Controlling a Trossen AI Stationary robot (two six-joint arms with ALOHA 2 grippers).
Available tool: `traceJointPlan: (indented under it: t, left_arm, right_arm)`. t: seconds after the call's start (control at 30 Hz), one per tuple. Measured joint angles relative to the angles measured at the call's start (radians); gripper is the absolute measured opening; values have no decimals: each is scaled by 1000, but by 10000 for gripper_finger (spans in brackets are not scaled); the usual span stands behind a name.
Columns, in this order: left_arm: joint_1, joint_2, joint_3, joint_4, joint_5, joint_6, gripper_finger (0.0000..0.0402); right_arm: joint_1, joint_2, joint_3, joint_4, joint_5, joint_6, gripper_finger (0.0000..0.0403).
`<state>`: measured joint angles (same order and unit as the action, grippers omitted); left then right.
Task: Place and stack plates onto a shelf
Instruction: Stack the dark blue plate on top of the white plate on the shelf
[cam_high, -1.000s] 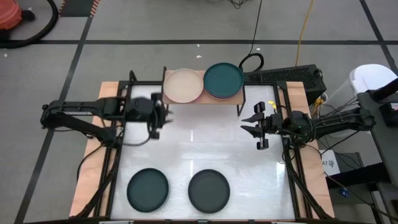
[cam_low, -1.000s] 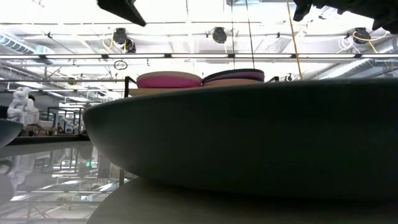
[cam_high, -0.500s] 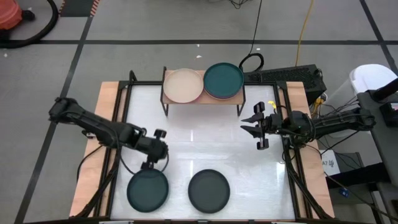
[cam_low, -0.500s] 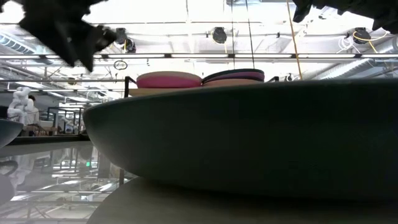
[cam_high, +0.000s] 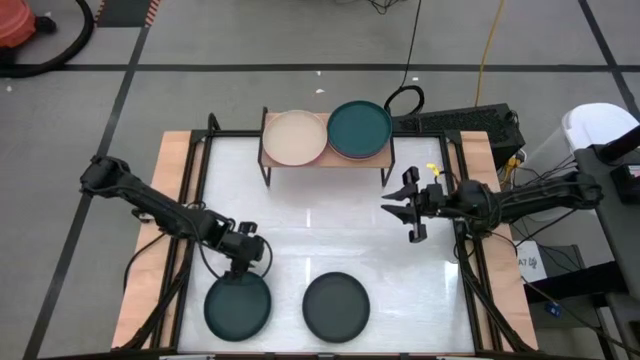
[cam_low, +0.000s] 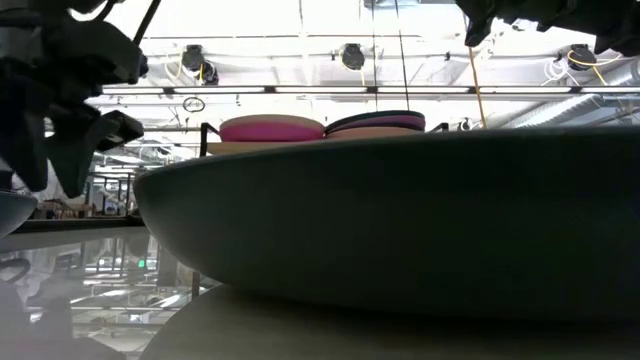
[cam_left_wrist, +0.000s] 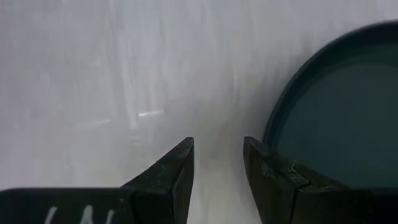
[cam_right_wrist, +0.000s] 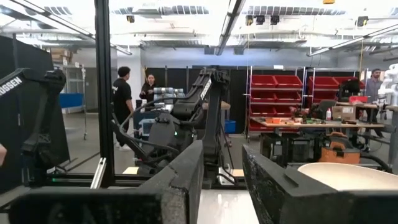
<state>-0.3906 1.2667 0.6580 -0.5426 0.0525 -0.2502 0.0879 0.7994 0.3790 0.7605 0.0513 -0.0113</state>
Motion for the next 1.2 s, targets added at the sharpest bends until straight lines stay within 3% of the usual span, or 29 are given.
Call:
traceJointPlan:
  t: [1.2]
  left_arm:
    - [-115, 42, -10, 39, 35, -70, 143]
  right_arm:
    - [0, 53, 0, 58, 0, 0, 93]
